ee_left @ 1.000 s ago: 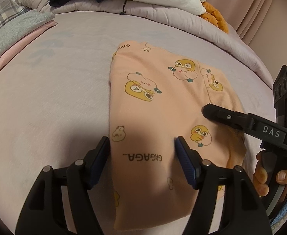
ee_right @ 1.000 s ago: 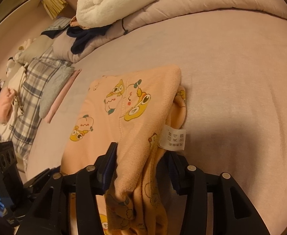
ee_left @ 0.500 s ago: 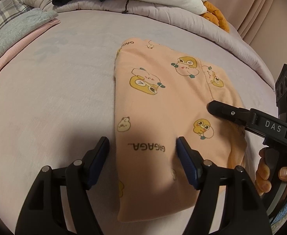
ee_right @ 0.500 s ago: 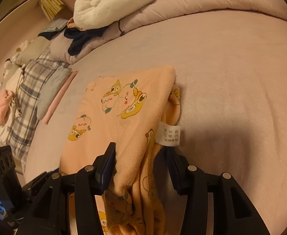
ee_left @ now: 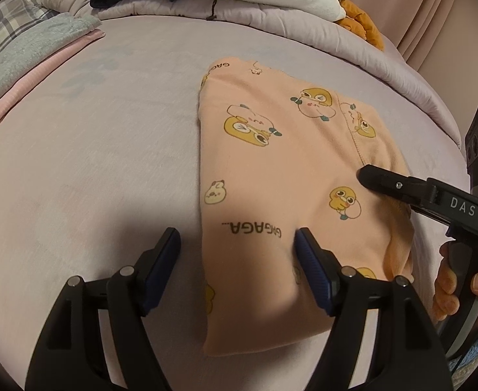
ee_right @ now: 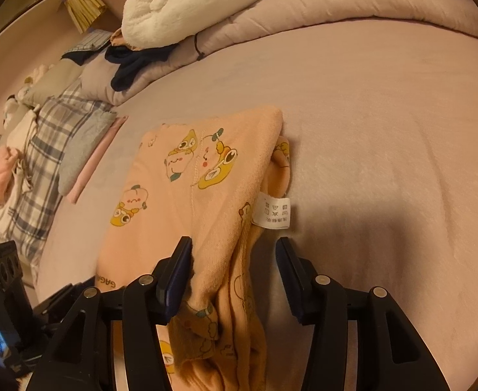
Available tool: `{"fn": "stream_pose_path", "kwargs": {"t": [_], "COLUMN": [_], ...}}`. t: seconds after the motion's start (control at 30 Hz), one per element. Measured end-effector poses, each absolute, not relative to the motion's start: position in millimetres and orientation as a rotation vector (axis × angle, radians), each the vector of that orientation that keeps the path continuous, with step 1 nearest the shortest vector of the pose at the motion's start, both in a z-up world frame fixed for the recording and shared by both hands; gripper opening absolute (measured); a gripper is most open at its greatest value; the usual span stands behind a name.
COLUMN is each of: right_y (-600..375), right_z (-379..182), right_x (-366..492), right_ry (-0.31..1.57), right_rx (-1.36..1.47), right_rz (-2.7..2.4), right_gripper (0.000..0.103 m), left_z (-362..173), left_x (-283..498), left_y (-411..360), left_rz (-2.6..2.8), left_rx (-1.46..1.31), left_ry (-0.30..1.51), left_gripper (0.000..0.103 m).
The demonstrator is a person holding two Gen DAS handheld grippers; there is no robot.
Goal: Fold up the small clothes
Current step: 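Straighten the folded shirt edge and open both grippers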
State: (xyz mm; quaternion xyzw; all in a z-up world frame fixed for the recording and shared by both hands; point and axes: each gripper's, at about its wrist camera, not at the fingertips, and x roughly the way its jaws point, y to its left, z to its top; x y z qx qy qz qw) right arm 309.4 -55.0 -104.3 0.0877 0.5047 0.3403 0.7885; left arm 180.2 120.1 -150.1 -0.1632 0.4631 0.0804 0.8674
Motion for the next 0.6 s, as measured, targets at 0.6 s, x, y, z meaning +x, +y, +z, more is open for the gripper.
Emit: {"fn": "stream_pose_path", "kwargs": {"t": [0.6], "right_y": [-60], "right_z": [-104], "right_x": [305], "right_ry": [1.078], "right_rx": [0.186], "right_rz": [0.73], "right_gripper": [0.051], "left_z": [-152], "left_x": [169], "left_y": [116], "left_rz": [0.187], "left_rx": [-0.307], "left_ry": [0.979], "left_gripper": [0.078]}}
